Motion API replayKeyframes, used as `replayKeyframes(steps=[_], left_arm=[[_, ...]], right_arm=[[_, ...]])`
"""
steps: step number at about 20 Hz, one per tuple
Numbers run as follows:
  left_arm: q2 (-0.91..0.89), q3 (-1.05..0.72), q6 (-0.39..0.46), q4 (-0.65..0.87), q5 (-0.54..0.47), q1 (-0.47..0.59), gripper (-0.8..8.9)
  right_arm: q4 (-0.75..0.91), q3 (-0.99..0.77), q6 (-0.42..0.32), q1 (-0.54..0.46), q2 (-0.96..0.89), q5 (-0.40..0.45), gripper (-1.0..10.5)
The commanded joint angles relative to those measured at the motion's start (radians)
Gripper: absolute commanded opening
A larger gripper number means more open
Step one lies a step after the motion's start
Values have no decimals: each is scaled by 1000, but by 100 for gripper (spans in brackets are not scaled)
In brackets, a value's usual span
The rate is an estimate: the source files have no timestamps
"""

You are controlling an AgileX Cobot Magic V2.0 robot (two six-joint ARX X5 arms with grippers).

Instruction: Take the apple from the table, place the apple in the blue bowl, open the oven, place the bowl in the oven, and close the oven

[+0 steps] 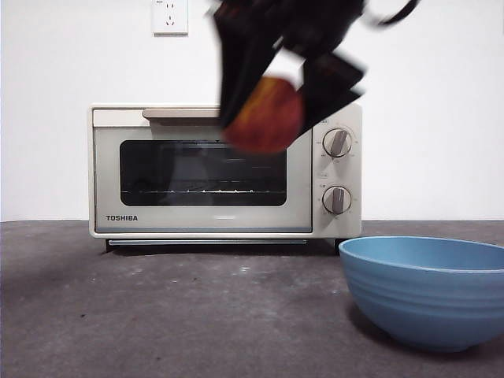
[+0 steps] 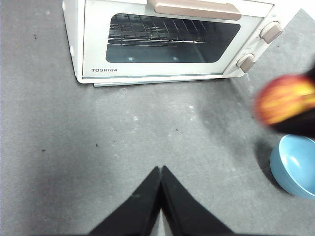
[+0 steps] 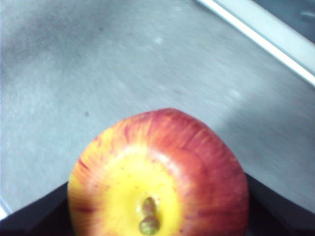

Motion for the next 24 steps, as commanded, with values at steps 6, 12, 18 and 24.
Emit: replayKeyframes(steps=[6, 12, 18, 24], left_arm=[[5, 21, 13, 12, -1, -3, 7], [5, 21, 12, 11, -1, -3, 7], [5, 21, 12, 10, 0, -3, 7], [5, 21, 12, 11, 0, -3, 7]], right_arm=[[26, -335, 10, -35, -336, 69, 298], [250, -597, 72, -40, -383, 67, 310], [358, -703, 90, -53, -350, 95, 344], [357, -710, 99, -53, -296, 92, 417]])
